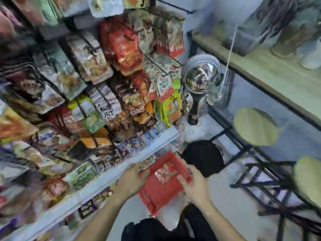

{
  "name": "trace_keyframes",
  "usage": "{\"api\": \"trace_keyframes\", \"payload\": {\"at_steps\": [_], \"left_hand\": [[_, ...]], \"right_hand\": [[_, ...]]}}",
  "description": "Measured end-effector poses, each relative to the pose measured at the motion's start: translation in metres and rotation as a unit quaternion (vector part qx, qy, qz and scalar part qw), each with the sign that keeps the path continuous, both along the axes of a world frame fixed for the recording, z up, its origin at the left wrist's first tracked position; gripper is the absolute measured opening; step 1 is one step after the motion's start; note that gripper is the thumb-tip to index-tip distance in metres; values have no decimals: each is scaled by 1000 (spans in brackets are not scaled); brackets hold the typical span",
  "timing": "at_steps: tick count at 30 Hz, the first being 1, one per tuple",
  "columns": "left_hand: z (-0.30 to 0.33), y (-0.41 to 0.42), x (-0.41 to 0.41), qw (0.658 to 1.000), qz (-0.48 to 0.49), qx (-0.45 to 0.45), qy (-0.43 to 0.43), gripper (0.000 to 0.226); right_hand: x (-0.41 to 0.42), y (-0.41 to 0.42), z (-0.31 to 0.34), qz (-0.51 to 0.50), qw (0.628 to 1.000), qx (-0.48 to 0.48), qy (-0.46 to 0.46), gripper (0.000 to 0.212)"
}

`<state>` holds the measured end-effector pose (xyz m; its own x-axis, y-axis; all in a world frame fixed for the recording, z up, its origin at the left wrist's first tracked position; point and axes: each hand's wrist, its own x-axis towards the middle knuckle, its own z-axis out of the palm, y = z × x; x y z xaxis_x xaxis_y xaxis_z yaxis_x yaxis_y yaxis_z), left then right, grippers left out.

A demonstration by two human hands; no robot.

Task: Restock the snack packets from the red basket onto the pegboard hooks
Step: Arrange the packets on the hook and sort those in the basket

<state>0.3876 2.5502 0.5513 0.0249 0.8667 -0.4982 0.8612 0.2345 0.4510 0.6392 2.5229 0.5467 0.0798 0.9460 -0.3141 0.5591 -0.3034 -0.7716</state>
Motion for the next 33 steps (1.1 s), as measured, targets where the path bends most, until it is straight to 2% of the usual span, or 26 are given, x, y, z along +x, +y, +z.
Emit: {"api": "trace_keyframes", "payload": {"at_steps": [2, 5, 10, 16, 21, 26, 30, 33], "left_hand": [[-23, -26, -4, 999, 5, -44, -2, 74], [-47, -42, -1, 995, 29, -91, -8, 60], [-125, -30, 30, 986, 113, -109, -64, 63], [-330, 9, 74, 961, 214, -125, -120, 61], [-524, 39, 93, 938, 283, -138, -144, 55], [-700, 64, 94, 890, 400, -159, -151, 41], [-829, 86, 89, 836, 503, -133, -176, 43], [-892, 100, 91, 828, 523, -134, -149, 65]], "right_hand": [[0, -23, -17, -7, 999, -43, 1, 38], [-2, -35, -38, -14, 995, -99, -2, 43], [-9, -20, -119, 3, 991, -135, -18, 46], [-7, 28, -320, 19, 985, -160, -54, 55], [-10, 70, -514, 5, 981, -169, -97, 44], [-20, 109, -693, 2, 978, -145, -152, 60], [-30, 144, -783, -4, 966, -74, -246, 65], [-35, 159, -823, 6, 940, -40, -340, 76]]}}
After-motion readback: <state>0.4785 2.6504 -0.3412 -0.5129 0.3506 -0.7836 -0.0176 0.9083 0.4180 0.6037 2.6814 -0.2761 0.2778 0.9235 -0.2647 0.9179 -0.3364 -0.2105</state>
